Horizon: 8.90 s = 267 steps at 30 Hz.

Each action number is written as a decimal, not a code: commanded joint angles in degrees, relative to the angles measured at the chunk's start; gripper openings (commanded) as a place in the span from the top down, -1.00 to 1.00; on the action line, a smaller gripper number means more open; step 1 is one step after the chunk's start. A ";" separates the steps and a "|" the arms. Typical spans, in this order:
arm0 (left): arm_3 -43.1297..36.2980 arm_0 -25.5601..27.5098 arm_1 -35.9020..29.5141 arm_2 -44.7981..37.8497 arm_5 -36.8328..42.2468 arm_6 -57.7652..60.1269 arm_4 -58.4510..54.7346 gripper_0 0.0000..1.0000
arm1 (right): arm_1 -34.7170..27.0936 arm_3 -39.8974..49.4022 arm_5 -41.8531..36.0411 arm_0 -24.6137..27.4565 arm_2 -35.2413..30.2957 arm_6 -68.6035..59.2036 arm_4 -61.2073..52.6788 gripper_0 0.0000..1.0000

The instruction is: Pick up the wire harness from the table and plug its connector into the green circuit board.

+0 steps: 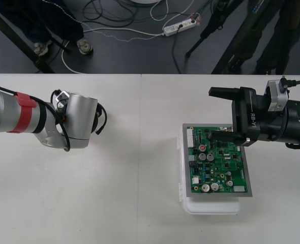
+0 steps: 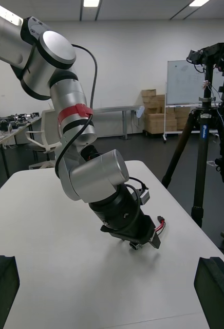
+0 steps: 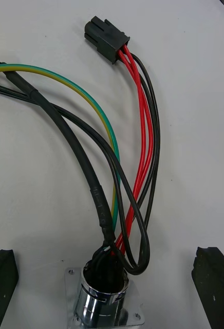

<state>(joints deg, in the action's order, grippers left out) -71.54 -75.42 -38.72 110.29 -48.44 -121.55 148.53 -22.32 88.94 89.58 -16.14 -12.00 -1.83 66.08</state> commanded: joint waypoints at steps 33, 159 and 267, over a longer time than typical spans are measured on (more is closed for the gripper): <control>0.96 0.53 1.54 -1.92 -1.04 -4.30 -3.42 1.00 | 0.70 0.44 0.42 -1.35 -0.74 2.01 0.10 -1.00; -31.74 70.93 16.13 -121.89 -28.64 74.01 -72.68 1.00 | -4.75 0.09 0.42 -1.61 -1.01 6.58 -1.83 -1.00; -31.82 67.95 10.16 -86.30 -41.20 184.75 -100.19 1.00 | -5.28 0.09 0.42 -1.52 -0.65 3.59 -2.54 -1.00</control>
<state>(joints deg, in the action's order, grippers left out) -101.11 -4.48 -25.34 20.70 -87.79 57.46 51.37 -25.37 88.15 89.59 -16.25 -12.00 3.20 64.86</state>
